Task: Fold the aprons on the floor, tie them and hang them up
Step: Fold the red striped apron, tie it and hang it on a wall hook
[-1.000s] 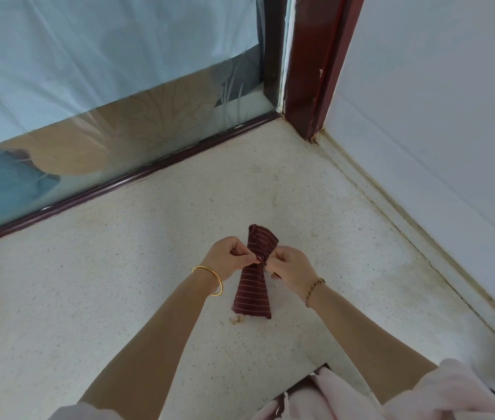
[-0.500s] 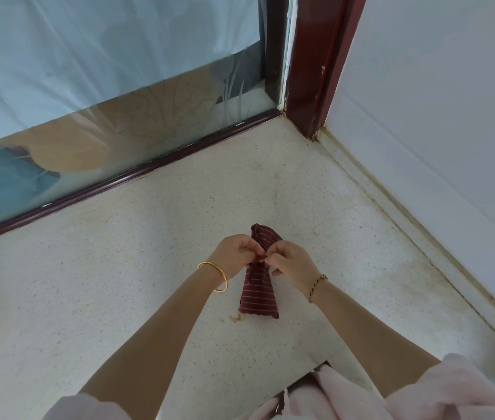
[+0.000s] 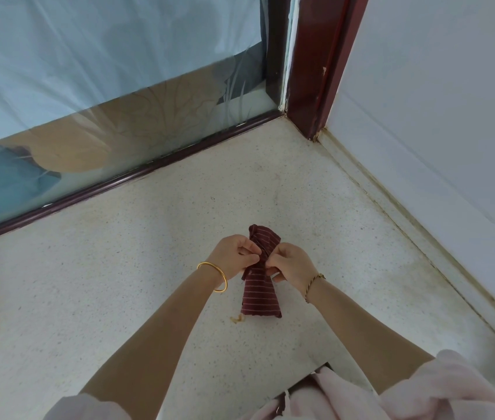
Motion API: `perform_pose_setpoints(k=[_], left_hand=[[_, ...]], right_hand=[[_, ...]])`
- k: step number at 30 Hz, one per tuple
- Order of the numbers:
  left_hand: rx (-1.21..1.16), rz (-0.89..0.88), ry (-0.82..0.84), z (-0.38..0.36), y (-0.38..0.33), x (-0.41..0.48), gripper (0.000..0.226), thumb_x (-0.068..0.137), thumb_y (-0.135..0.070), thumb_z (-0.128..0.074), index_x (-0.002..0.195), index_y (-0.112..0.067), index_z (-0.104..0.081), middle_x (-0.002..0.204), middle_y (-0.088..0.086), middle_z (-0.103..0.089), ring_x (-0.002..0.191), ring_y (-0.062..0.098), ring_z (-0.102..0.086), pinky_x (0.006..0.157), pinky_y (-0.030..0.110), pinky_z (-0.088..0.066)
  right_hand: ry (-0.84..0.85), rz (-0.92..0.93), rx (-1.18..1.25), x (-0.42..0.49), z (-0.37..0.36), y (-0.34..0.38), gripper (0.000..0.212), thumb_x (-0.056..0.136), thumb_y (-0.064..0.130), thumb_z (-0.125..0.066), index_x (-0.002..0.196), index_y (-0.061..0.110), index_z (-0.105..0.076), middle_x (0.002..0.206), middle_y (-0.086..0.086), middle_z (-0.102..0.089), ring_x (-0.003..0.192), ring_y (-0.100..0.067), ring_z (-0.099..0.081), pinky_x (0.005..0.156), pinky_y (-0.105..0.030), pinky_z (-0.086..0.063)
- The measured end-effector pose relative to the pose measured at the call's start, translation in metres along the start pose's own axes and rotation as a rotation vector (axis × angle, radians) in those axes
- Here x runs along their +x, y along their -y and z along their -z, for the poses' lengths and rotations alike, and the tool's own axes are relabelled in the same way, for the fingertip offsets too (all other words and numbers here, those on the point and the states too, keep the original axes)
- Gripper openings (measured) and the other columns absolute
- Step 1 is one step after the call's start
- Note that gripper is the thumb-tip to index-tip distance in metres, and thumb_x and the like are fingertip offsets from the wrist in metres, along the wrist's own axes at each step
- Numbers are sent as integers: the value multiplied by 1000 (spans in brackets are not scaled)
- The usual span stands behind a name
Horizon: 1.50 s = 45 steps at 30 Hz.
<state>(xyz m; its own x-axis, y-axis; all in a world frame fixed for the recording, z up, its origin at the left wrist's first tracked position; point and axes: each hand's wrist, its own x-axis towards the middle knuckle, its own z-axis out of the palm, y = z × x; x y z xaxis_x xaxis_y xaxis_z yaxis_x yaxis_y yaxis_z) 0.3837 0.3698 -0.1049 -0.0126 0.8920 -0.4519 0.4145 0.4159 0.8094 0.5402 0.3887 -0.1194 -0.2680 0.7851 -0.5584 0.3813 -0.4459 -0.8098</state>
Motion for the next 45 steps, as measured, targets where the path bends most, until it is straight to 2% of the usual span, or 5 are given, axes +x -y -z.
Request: perform_pose_setpoints(k=[12, 24, 32, 41, 45], left_hand=[[253, -174, 83, 0, -10, -3, 36, 78, 10, -51, 73, -26, -48, 79, 0, -56, 69, 19, -57, 70, 38, -53], [495, -226, -265, -20, -3, -5, 18, 80, -2, -53, 90, -14, -61, 89, -4, -53, 79, 15, -53, 69, 29, -48], [552, -371, -165, -17, 12, -2, 10, 85, -2, -54, 88, -11, -56, 89, -1, -45, 78, 19, -50, 69, 32, -47], [439, -372, -137, -14, 13, 1, 9, 82, 0, -62, 86, -7, -58, 91, -2, -43, 78, 13, -45, 68, 11, -35], [427, -247, -147, -11, 9, 1, 15, 83, -11, -65, 87, -15, -50, 87, -5, -47, 73, 10, -45, 64, 12, -35]], right_hand=[[-19, 311, -415, -2, -1, 8, 17, 87, 11, -61, 101, 13, -70, 94, 3, -69, 86, -9, -62, 80, -16, -48], [-85, 233, -346, 2, -8, -1, 3, 87, 16, -62, 86, 15, -65, 78, 5, -62, 77, -10, -59, 71, -20, -49], [21, 174, -163, 2, -1, 6, 14, 93, 5, -53, 95, 11, -65, 75, -1, -64, 65, -9, -61, 66, -20, -54], [125, 170, -408, 13, 7, 17, 14, 89, 7, -58, 102, 5, -66, 88, -10, -67, 76, -18, -66, 79, -31, -57], [121, 229, -690, 15, 6, 24, 15, 84, 12, -59, 97, 10, -66, 82, 2, -57, 79, -16, -57, 66, -20, -48]])
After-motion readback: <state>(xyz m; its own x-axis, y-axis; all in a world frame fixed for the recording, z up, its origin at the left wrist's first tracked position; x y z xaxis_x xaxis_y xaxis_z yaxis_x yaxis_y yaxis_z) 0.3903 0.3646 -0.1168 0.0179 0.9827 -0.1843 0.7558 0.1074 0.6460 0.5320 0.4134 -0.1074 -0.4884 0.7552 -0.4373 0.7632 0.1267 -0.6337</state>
